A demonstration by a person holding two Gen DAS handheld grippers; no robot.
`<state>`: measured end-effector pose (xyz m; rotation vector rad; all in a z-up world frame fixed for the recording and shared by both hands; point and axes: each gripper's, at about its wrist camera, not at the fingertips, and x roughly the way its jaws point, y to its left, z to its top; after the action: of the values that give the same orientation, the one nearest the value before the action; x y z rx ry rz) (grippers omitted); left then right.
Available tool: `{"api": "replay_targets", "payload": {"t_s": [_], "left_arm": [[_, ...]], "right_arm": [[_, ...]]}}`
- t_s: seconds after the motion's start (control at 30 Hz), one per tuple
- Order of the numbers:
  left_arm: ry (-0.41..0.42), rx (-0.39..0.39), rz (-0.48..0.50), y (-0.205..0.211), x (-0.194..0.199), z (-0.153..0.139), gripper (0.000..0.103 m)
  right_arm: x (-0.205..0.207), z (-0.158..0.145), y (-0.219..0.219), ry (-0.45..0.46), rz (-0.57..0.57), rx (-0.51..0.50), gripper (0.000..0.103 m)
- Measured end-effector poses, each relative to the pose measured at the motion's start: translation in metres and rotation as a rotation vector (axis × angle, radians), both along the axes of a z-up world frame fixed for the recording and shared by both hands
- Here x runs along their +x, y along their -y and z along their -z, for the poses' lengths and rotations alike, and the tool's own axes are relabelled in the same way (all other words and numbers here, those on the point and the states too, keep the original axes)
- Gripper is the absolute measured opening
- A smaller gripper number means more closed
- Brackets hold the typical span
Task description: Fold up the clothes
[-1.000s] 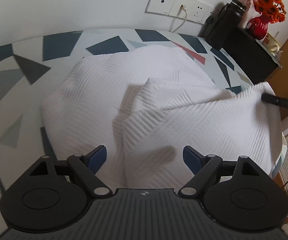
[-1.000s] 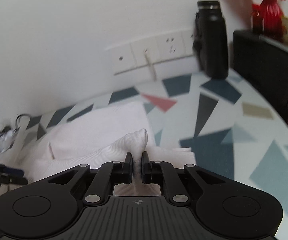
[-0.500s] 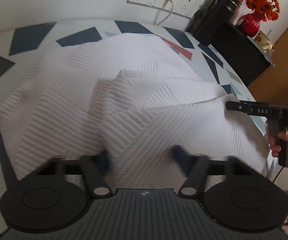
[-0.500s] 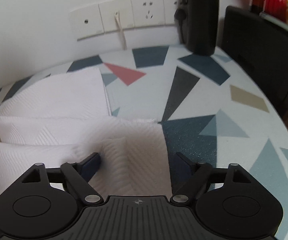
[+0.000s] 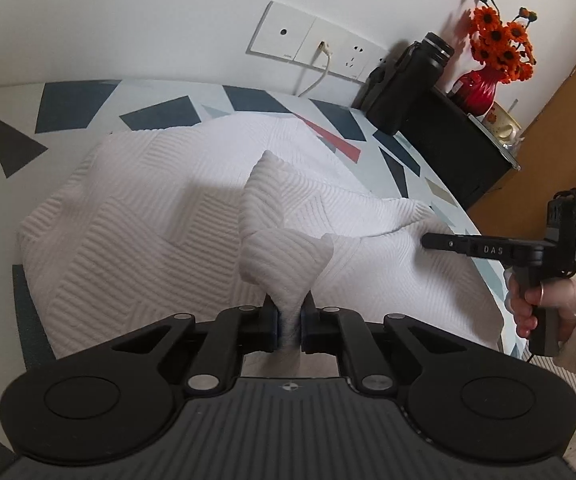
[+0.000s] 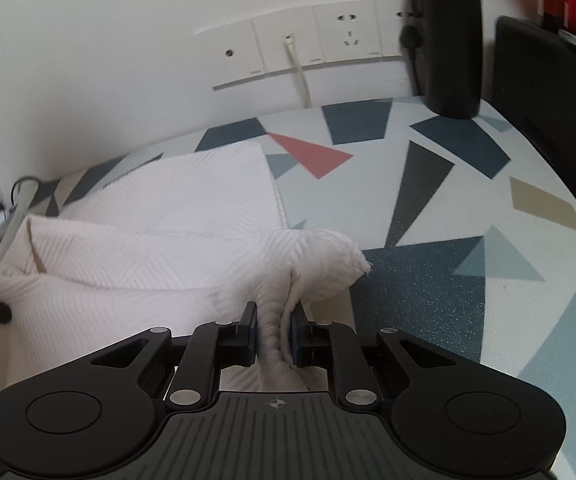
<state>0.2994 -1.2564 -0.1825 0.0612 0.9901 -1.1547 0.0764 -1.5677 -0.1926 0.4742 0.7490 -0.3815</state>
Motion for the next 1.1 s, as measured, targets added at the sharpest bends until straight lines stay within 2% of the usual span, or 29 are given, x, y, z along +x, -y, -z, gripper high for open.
{"api": "replay_targets", "payload": {"t_s": [0.1, 0.23, 0.33, 0.43, 0.6, 0.73, 0.87, 0.97, 1.07, 1.1], "left_arm": [[0.002, -0.04, -0.008, -0.01, -0.001, -0.014, 0.009], [0.016, -0.122, -0.049, -0.039, 0.001, -0.04, 0.009], [0.047, -0.164, -0.095, -0.056, 0.006, -0.054, 0.009], [0.074, -0.183, -0.147, -0.064, 0.017, -0.064, 0.009], [0.12, -0.188, -0.22, -0.066, 0.046, -0.072, 0.009], [0.143, -0.139, -0.265, -0.046, 0.083, -0.055, 0.009], [0.135, -0.031, -0.286, -0.009, 0.12, -0.014, 0.009], [0.122, 0.033, -0.315, 0.011, 0.135, 0.015, 0.01], [0.123, 0.079, -0.346, 0.02, 0.139, 0.027, 0.021], [0.122, 0.096, -0.352, 0.02, 0.138, 0.027, 0.029]], "right_arm": [[-0.005, -0.021, -0.006, 0.051, 0.013, -0.004, 0.013], [-0.013, -0.067, -0.015, 0.172, 0.016, -0.015, 0.013], [-0.002, -0.094, -0.023, 0.226, -0.018, -0.049, 0.013], [0.025, -0.11, -0.029, 0.242, -0.063, -0.091, 0.013], [0.088, -0.115, -0.027, 0.232, -0.127, -0.146, 0.013], [0.143, -0.088, -0.004, 0.172, -0.136, -0.138, 0.013], [0.183, -0.035, 0.024, 0.051, -0.102, -0.102, 0.013], [0.199, 0.004, 0.043, -0.015, -0.054, -0.053, 0.013], [0.214, 0.026, 0.047, -0.039, -0.034, -0.04, 0.014], [0.217, 0.029, 0.046, -0.039, -0.028, -0.045, 0.017]]}}
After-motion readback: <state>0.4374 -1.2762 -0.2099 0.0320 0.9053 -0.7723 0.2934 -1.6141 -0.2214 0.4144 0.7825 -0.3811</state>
